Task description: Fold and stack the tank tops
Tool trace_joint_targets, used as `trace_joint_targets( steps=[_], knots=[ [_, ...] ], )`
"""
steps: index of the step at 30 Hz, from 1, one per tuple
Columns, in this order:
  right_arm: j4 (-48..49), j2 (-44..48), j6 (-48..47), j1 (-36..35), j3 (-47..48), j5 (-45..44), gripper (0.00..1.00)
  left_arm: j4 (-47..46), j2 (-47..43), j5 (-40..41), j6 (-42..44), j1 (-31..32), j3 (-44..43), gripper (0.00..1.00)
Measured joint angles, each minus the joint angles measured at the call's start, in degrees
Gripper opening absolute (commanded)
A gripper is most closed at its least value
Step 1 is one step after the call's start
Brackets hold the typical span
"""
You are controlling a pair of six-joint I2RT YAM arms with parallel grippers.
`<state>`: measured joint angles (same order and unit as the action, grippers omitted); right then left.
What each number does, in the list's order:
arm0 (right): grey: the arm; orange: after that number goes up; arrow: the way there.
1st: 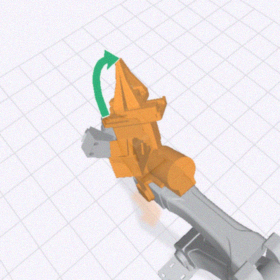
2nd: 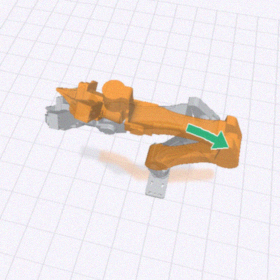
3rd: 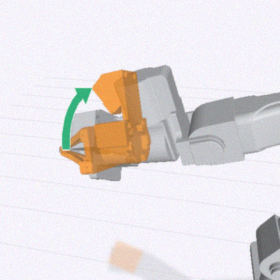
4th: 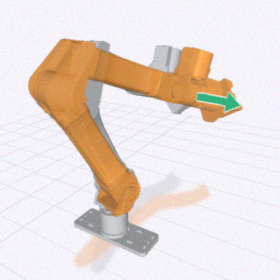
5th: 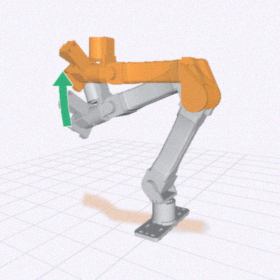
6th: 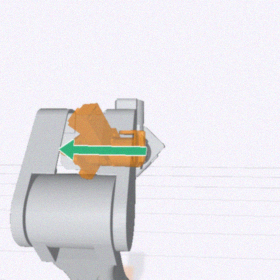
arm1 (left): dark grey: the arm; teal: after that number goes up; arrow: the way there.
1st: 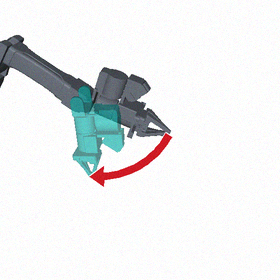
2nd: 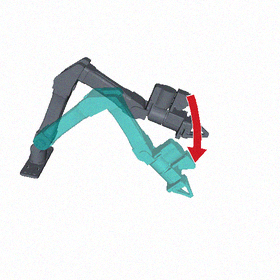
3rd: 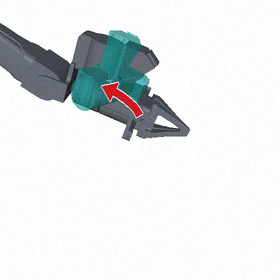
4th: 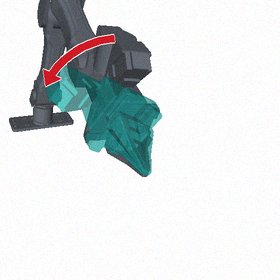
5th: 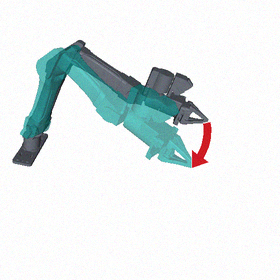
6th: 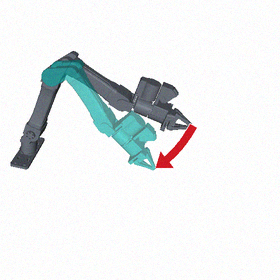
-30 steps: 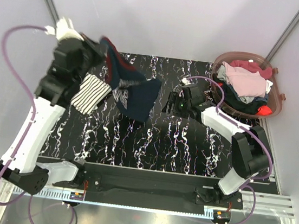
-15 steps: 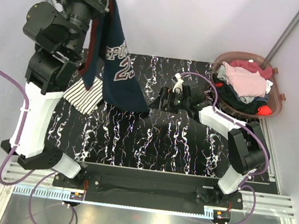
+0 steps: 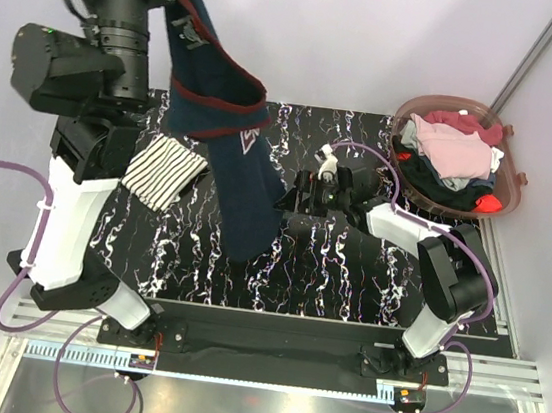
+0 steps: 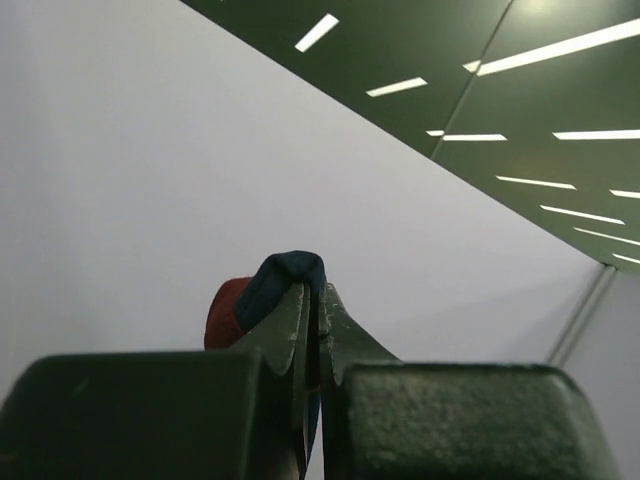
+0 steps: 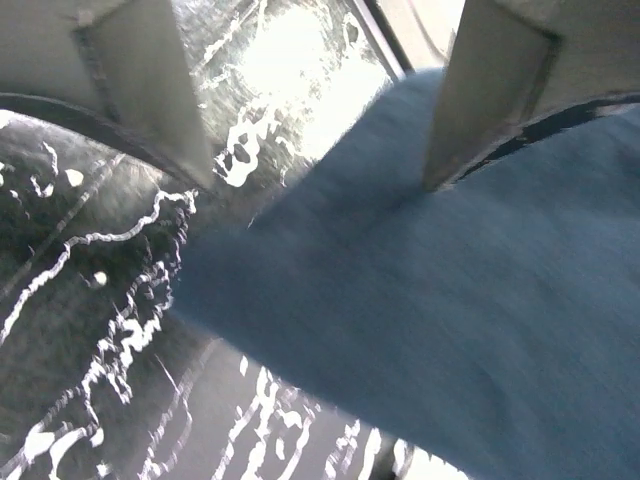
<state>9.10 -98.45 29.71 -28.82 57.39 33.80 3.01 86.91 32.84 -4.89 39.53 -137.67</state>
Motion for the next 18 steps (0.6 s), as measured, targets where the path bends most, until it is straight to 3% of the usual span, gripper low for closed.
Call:
trace_joint_targets(
  steps=[2, 3, 5, 7, 10, 14, 18],
  knots=[
    [-0.7, 0.0, -0.5, 0.0, -0.4, -0.2, 0.78, -2.1, -0.4, 1.7, 2.5, 0.3, 0.0, 0.0],
    [-1.1, 0.0, -0.9, 0.0, -0.4, -0.3, 0.66, -3.0, -0.7, 2.3, 3.5, 0.5, 0.4, 0.0],
    [-1.4, 0.0, -1.3, 0.0, -0.4, -0.1, 0.6, -4.8, -1.8, 3.5, 5.1, 1.0, 2.2, 0.0],
    [-1.7, -0.1, -1.2, 0.0, -0.2, 0.3, 0.67, -6.5, -3.3, 4.7, 6.5, 1.8, 5.1, 0.0],
    [-1.1, -0.2, -0.7, -0.1, 0.0, 1.4, 0.87, -8.9, -4.4, 6.8, 8.9, 3.3, 9.2, 0.0],
    [-0.6, 1.0, -1.6, -1.6, -0.8, 1.9, 0.97, -11.7, -2.2, 11.4, 14.6, 5.0, 9.7, 0.0],
    [-1.4, 4.5, -5.9, -7.9, -2.1, 0.5, 0.96, -16.5, 3.3, 16.5, 23.5, 6.4, 5.6, 0.0]
  ],
)
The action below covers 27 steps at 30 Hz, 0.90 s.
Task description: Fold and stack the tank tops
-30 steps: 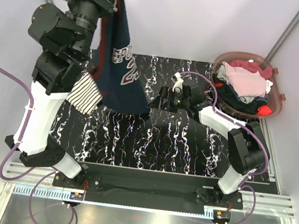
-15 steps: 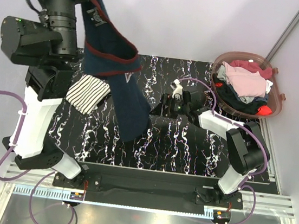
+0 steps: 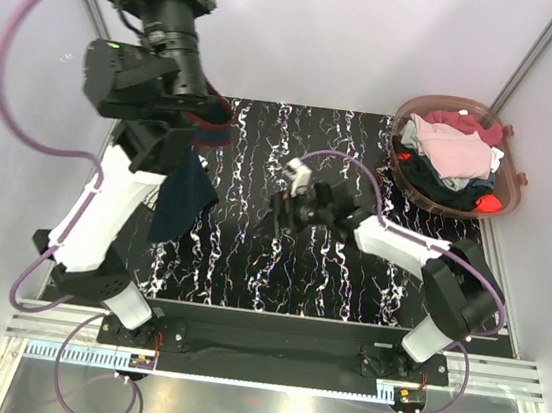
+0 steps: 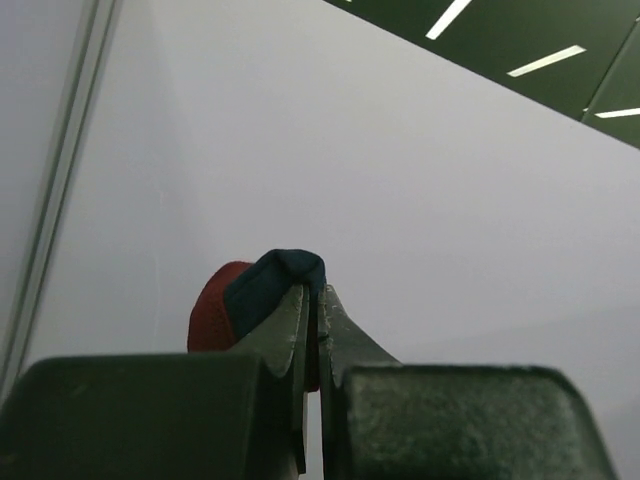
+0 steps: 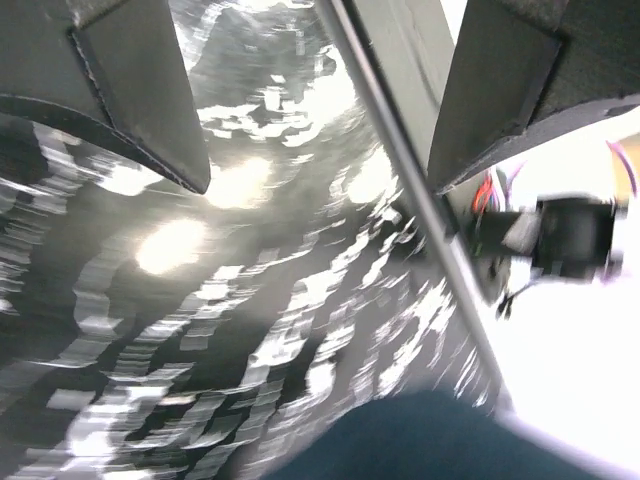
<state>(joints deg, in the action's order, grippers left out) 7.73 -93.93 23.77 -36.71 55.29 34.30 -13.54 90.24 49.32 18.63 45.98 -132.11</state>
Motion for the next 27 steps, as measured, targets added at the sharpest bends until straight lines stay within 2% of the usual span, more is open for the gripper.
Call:
trace_joint_targets(
  steps=[1, 2, 3, 4, 8, 16, 21, 22, 24, 26, 27],
  knots=[
    [-0.1, 0.7, -1.2, -2.3, 0.2, -0.8, 0.95, -1.5, 1.1, 0.9, 2.2, 0.5, -0.4, 0.0],
    [-0.5, 1.0, -2.1, -4.4, 0.6, -1.5, 0.88, -2.9, 2.0, 1.7, 4.3, 1.1, -0.7, 0.0],
    [-0.5, 1.0, -3.0, -6.0, 1.1, -2.2, 0.85, -4.2, 2.8, 2.3, 6.4, 1.8, -0.7, 0.0],
    [-0.7, 1.0, -3.8, -7.7, 1.8, -2.8, 0.84, -5.1, 3.5, 2.7, 8.2, 2.5, -1.0, 0.0],
    [-0.7, 0.7, -5.0, -9.8, 3.7, -6.1, 1.0, -8.8, 5.2, 3.4, 14.7, 5.8, -2.6, 0.0],
    [1.0, -2.9, -6.0, -14.3, 8.5, -15.4, 1.0, -14.5, 4.8, 2.9, 20.4, 10.1, -7.3, 0.0],
    [0.4, -8.1, -6.0, -15.3, 15.3, -27.0, 1.0, -15.9, 3.8, 2.5, 21.0, 11.8, -8.2, 0.0],
    [-0.1, -9.1, -5.9, -15.2, 16.6, -30.3, 0.88, -16.0, 3.6, 2.5, 21.0, 12.0, -8.2, 0.0],
    [-1.5, -11.0, -5.3, -15.3, 19.1, -38.4, 0.73, -16.0, 3.1, 2.5, 21.0, 12.2, -8.1, 0.0],
    [-2.4, -11.9, -4.7, -15.2, 20.3, -45.6, 0.48, -16.4, 2.4, 2.5, 21.0, 12.2, -7.3, 0.0],
    [-2.9, -12.0, -4.5, -15.2, 20.3, -48.9, 0.3, -16.5, 1.9, 2.6, 21.0, 12.2, -6.7, 0.0]
  ],
)
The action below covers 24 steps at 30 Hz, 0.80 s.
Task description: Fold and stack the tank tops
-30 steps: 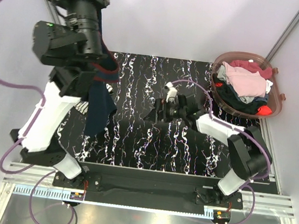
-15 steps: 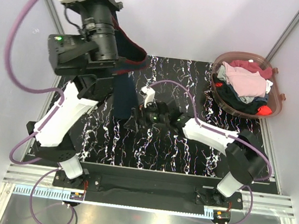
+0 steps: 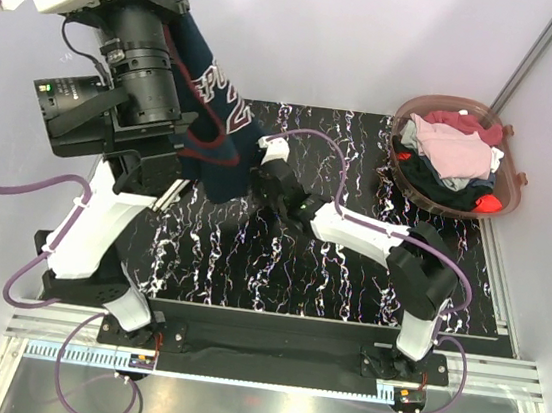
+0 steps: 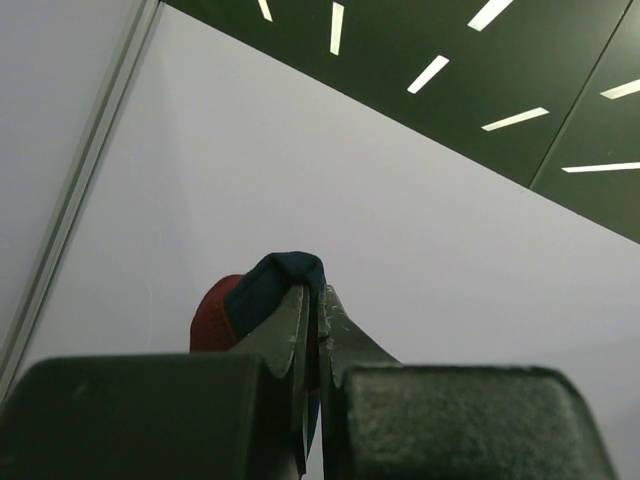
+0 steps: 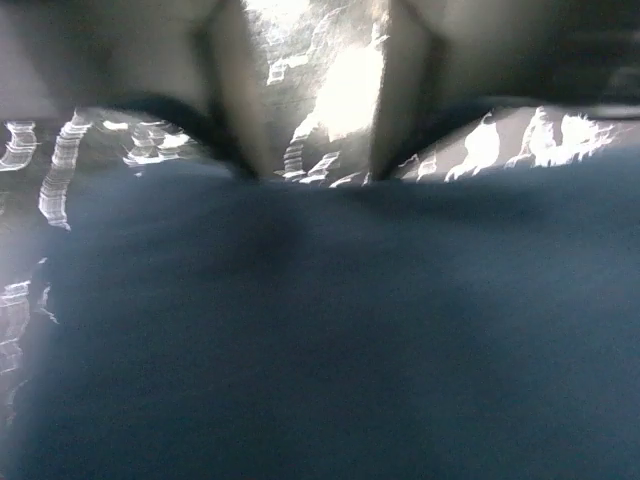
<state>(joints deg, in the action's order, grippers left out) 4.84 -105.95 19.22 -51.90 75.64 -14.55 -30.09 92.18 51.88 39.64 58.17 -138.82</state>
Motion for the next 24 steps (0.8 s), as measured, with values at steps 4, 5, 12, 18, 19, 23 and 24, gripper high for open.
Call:
trace_joint_targets(
  steps=[4, 5, 12, 18, 19, 23, 24],
  knots=[
    [-0.3, 0.0, -0.1, 0.3, 0.0, -8.5, 0.02, -1.0, -1.1, 0.0, 0.1, 0.0, 1.1, 0.0],
    [-0.3, 0.1, -0.2, 0.5, 0.0, -9.2, 0.07, -1.4, -1.2, 0.0, 0.4, 0.0, 1.2, 0.0],
    [5.5, 4.0, -2.5, 1.8, -6.6, 0.3, 1.0, -3.1, -2.0, 0.5, 1.2, 0.0, 3.2, 0.0],
    [14.5, 6.5, -3.5, 1.9, -13.6, 22.7, 1.0, -3.1, -2.1, 0.5, 1.3, 0.0, 3.2, 0.0],
    [14.8, 6.1, -3.4, 1.9, -12.9, 26.3, 0.99, -3.0, -2.1, 0.5, 1.2, 0.0, 3.2, 0.0],
    [18.1, 4.5, -2.7, 1.8, -9.2, 37.5, 1.0, -2.8, -2.1, 0.5, 0.9, 0.0, 3.2, 0.0],
    [18.5, 4.1, -2.4, 1.8, -8.2, 39.2, 1.0, -2.8, -2.1, 0.5, 0.9, 0.0, 3.2, 0.0]
  ],
)
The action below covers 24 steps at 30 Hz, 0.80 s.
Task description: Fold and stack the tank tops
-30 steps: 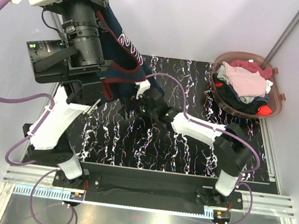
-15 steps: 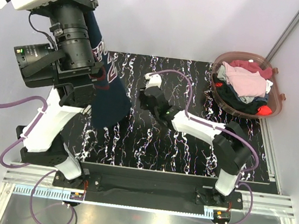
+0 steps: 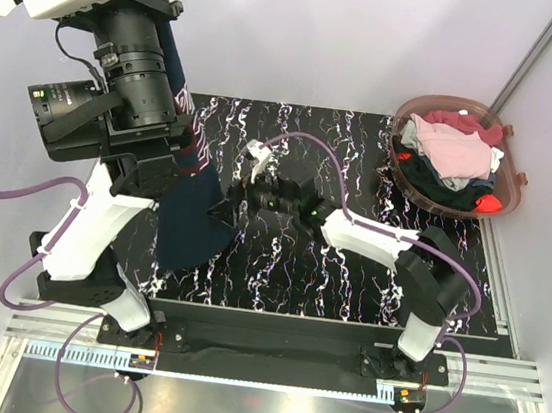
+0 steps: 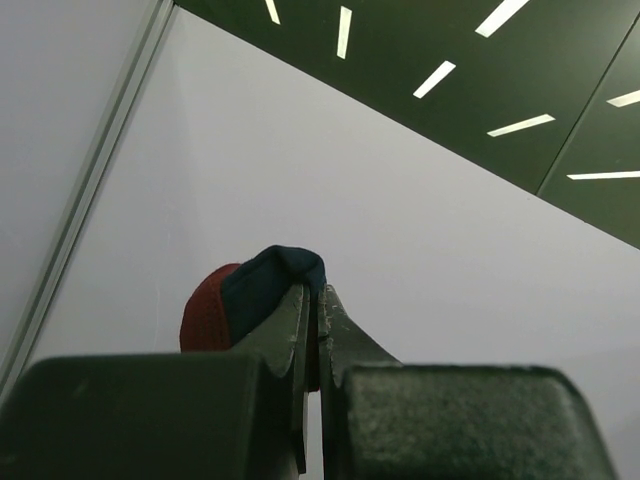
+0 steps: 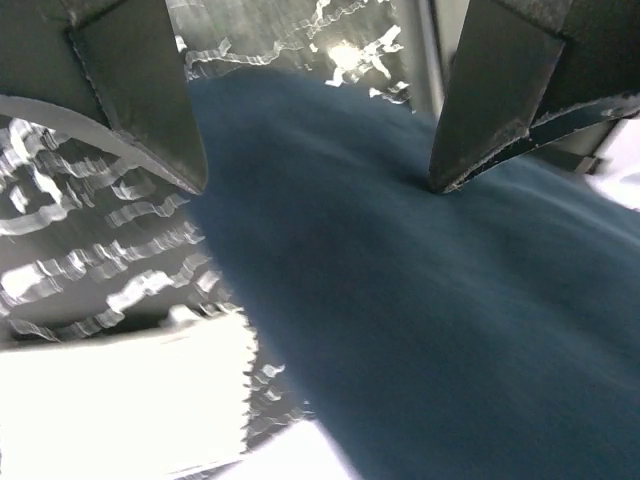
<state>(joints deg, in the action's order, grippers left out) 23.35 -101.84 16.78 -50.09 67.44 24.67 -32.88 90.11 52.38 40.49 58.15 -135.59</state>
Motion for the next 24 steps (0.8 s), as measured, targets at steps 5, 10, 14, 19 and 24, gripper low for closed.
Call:
trace_joint_targets(
  steps=[5, 10, 14, 19, 24],
  knots=[
    [-1.5, -3.5, 0.0, 0.0, 7.8, 4.6, 0.0, 0.2, 0.0, 0.0, 0.0, 0.0, 0.0, 0.0],
    [-3.5, -2.4, 1.1, 1.3, 6.4, 5.1, 0.0, -4.9, -1.2, 1.7, 3.8, -0.2, 4.3, 0.0],
    [-10.4, 3.9, 0.9, 3.8, 0.2, 5.0, 0.0, -11.1, -5.4, 5.6, 6.4, -1.8, 16.0, 0.0],
    [-20.8, 16.7, -1.4, 3.7, -6.4, 6.1, 0.0, -11.2, -15.8, 11.1, 1.8, -4.0, 34.9, 0.0],
    [-31.1, 30.4, -4.4, 4.6, -7.1, 6.6, 0.0, -3.7, -27.3, 14.1, -10.7, -5.8, 45.4, 0.0]
  ],
)
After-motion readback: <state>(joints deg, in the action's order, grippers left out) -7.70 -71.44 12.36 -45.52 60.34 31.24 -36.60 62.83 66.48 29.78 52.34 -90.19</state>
